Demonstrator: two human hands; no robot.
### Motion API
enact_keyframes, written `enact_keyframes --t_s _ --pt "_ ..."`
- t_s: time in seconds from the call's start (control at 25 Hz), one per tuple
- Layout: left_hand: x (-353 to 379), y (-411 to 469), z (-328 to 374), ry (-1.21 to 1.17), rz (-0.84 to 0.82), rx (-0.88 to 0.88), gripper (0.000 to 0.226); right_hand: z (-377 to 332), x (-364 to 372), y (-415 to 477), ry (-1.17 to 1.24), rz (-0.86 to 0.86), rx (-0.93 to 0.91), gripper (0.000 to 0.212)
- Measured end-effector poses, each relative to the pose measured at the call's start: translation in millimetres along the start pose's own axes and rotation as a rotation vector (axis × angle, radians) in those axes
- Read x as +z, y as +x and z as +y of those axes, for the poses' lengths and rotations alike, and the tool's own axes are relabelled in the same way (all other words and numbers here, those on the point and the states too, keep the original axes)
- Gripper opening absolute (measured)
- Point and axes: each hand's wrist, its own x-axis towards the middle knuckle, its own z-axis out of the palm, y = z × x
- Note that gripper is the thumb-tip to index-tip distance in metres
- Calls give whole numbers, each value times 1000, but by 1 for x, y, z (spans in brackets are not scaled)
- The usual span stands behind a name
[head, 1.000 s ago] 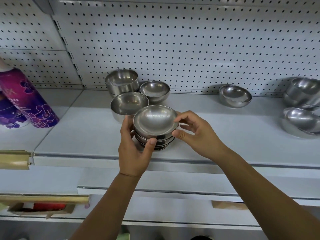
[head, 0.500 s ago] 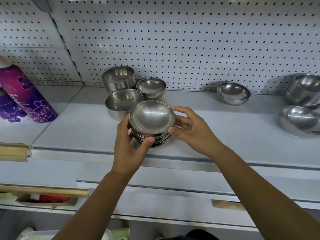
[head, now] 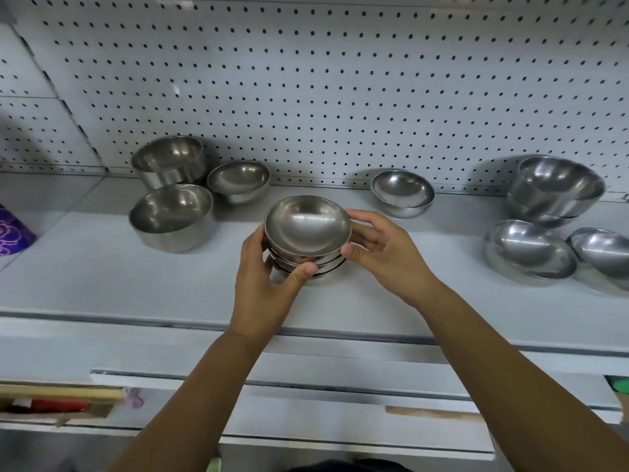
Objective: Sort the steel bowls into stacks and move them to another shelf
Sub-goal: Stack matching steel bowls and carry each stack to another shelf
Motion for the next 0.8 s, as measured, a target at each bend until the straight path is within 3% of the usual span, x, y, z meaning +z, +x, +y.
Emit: enact_keyframes --t_s 0.16,0.32,0.4,0.48,0.6,0.8 --pt "11 0 -1 61 24 18 95 9 -22 8 -119 -31 -62 49" --pt "8 -3 -4 103 39 21 90 27 -53 27 -398 308 -103 43" --pt "8 -3 -3 108 37 28 88 27 -67 40 -584 382 -1 53" --pt "9 -4 -2 111 29 25 86 24 -77 51 -709 312 169 64" --pt "10 -5 2 145 42 20 84 31 -79 62 -775 289 328 68" --pt "12 -6 4 175 60 14 85 57 -75 57 -742 540 176 46"
